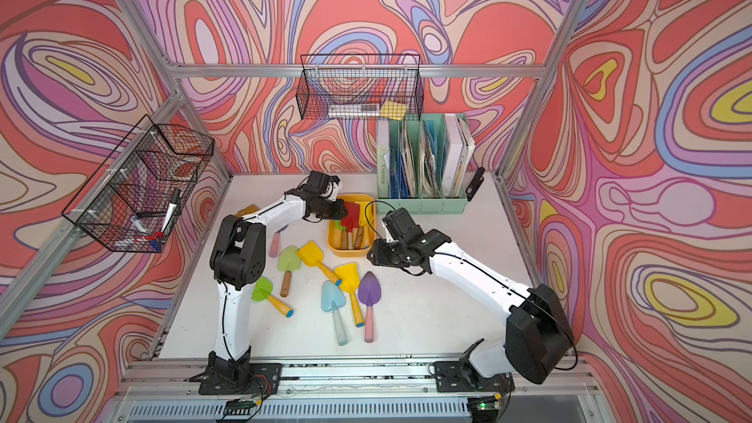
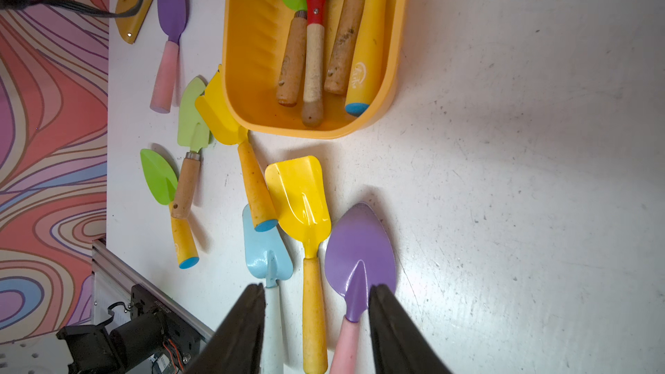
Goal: Put the shovel into the storage box
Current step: Place the shovel in the storage box.
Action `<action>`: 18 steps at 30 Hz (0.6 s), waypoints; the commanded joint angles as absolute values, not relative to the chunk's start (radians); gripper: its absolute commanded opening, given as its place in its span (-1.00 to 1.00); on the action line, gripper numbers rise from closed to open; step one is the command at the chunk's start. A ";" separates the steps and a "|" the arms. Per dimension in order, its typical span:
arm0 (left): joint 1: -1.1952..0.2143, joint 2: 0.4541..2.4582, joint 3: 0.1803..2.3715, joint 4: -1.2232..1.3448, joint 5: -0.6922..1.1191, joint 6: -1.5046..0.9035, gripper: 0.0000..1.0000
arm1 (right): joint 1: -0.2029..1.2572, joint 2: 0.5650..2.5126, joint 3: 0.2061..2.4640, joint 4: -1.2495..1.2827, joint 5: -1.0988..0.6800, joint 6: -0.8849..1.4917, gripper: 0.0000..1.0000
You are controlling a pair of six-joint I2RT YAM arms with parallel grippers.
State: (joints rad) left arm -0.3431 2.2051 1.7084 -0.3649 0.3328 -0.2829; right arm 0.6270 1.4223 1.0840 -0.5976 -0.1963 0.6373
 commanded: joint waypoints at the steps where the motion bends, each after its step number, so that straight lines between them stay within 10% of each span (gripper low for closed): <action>1: -0.340 2.239 1.733 -0.401 0.318 -0.288 -0.55 | 0.622 1.413 1.068 -0.583 -0.201 0.635 -0.03; 18: -0.339 2.275 1.799 -0.506 0.250 -0.327 -0.21 | 0.622 1.398 1.055 -0.577 -0.203 0.640 -0.03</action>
State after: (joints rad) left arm -0.3481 2.2383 1.7775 -0.4271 0.2844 -0.3145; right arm 0.6270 1.4220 1.0721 -0.5903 -0.2001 0.6380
